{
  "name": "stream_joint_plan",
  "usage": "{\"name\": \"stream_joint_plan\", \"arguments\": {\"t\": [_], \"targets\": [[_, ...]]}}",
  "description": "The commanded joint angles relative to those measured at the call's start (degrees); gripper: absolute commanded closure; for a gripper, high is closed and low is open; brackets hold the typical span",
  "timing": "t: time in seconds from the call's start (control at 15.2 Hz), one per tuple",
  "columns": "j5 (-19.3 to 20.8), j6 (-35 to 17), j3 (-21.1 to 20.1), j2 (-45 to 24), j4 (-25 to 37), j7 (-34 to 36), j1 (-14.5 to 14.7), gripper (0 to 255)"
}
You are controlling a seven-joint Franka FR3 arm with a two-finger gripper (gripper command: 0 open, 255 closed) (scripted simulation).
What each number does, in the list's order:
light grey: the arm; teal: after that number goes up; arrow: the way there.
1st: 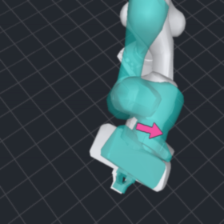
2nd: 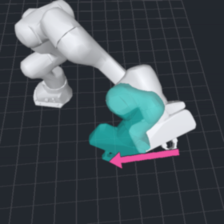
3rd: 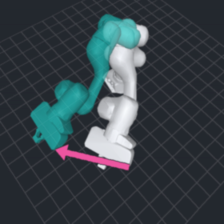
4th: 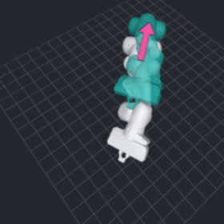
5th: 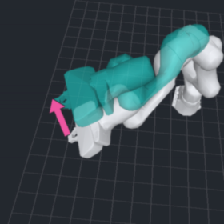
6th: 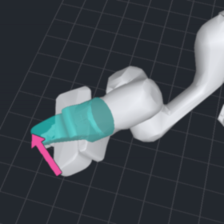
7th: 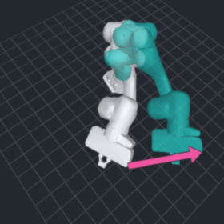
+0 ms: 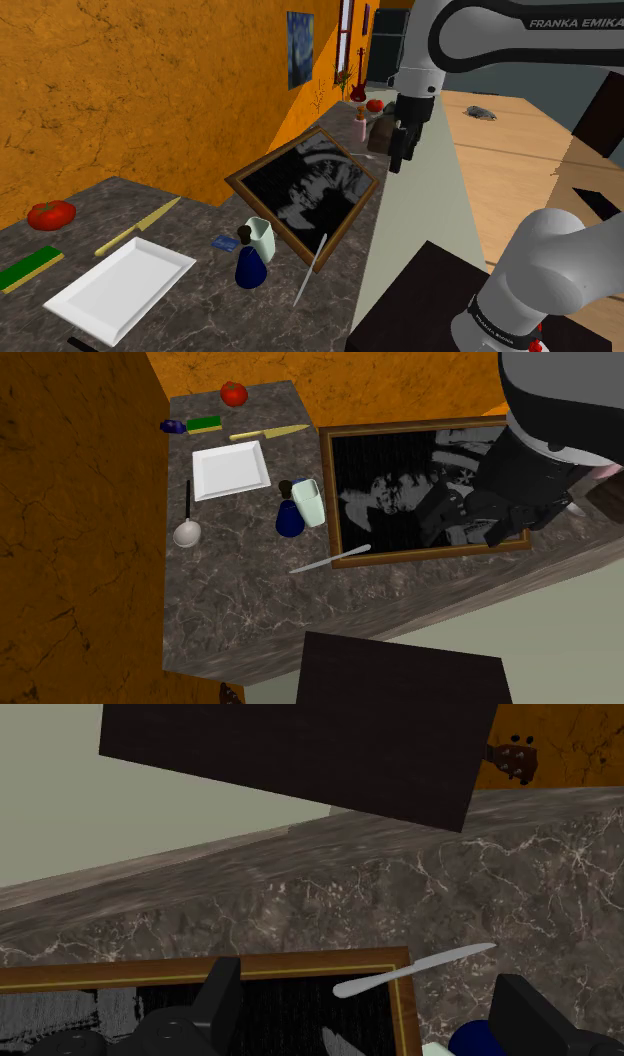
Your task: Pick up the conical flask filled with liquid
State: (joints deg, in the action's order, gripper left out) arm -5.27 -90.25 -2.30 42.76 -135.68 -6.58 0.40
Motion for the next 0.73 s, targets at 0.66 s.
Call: {"name": "stream_joint_plan", "arguments": {"t": [0.66], "targets": [[-3.81,-13.43,-9.5,-15.12,3.43,9.1,2.59,0]]}}
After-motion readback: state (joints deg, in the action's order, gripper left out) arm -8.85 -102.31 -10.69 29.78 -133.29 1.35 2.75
